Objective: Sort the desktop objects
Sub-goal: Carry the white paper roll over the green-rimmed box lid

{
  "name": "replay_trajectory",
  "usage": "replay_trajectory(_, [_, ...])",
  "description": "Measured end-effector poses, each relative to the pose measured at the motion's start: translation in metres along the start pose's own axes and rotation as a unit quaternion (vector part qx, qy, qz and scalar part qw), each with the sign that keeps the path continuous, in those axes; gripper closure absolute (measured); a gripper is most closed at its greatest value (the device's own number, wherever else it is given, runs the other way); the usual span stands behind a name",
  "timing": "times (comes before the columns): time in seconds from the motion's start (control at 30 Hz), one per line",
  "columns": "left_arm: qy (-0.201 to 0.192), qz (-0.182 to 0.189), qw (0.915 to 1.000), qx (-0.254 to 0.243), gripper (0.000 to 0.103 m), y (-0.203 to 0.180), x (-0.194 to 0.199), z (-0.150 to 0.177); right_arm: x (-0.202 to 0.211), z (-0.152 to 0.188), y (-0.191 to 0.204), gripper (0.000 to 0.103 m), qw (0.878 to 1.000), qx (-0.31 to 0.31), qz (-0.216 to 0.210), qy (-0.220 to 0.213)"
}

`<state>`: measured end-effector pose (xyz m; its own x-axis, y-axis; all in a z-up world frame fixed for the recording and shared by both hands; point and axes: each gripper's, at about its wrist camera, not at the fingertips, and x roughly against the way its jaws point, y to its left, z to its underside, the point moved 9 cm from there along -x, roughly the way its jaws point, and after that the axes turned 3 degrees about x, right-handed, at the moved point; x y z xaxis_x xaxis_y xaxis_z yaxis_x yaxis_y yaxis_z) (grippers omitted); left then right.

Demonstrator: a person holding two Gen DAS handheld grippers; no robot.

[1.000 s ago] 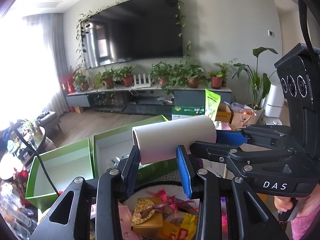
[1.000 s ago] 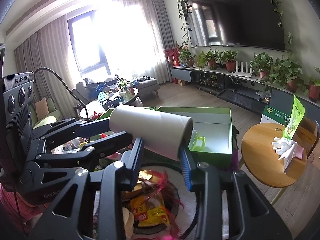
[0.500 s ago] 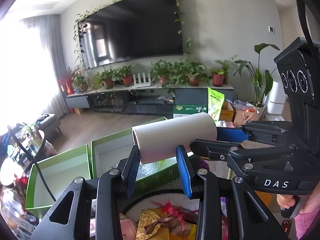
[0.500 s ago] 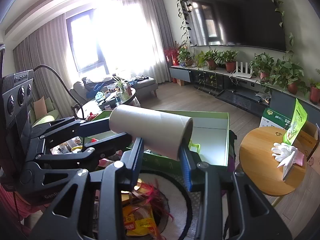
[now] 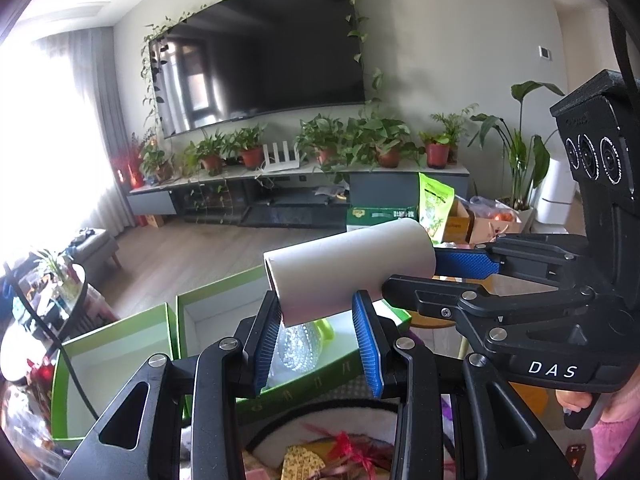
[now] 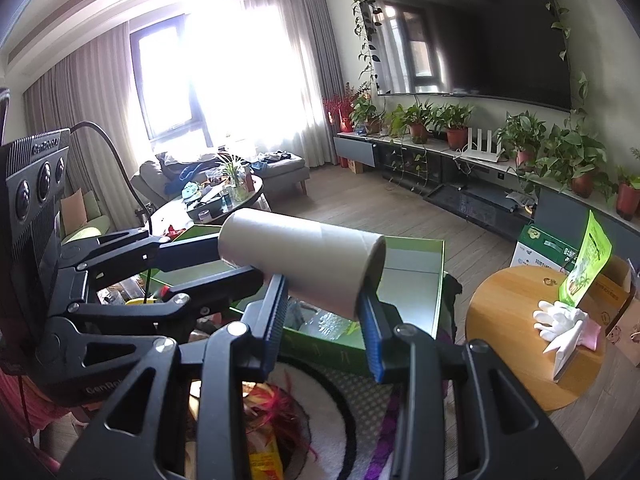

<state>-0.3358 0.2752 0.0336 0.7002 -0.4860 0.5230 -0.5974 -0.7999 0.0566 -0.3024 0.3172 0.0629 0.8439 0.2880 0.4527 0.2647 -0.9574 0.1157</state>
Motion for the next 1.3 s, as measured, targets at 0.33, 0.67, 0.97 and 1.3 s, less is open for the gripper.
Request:
replay_trajectory(0.33, [0.022, -0.009, 0.9997, -0.008, 0.066, 0.006, -0.033, 0.004, -0.03, 0.003, -0.018, 0.066, 1.0, 0.0, -0.006, 0.016])
replay_trajectory(0.67, [0.023, -0.043, 0.9988, -0.007, 0.066, 0.038, -0.039, 0.005, -0.064, -0.007, -0.003, 0.067, 0.999, 0.019, -0.028, 0.024])
replay_trajectory(0.97, [0.033, -0.034, 0.9985, -0.025, 0.067, 0.029, -0.058, 0.005, -0.068, -0.002, -0.019, 0.067, 0.999, 0.013, -0.017, 0.028])
replay_trajectory(1.3, [0.083, -0.016, 0.9952, -0.049, 0.067, 0.001, -0.099, 0.026, -0.078, 0.029, -0.049, 0.067, 0.997, 0.002, 0.01, 0.072])
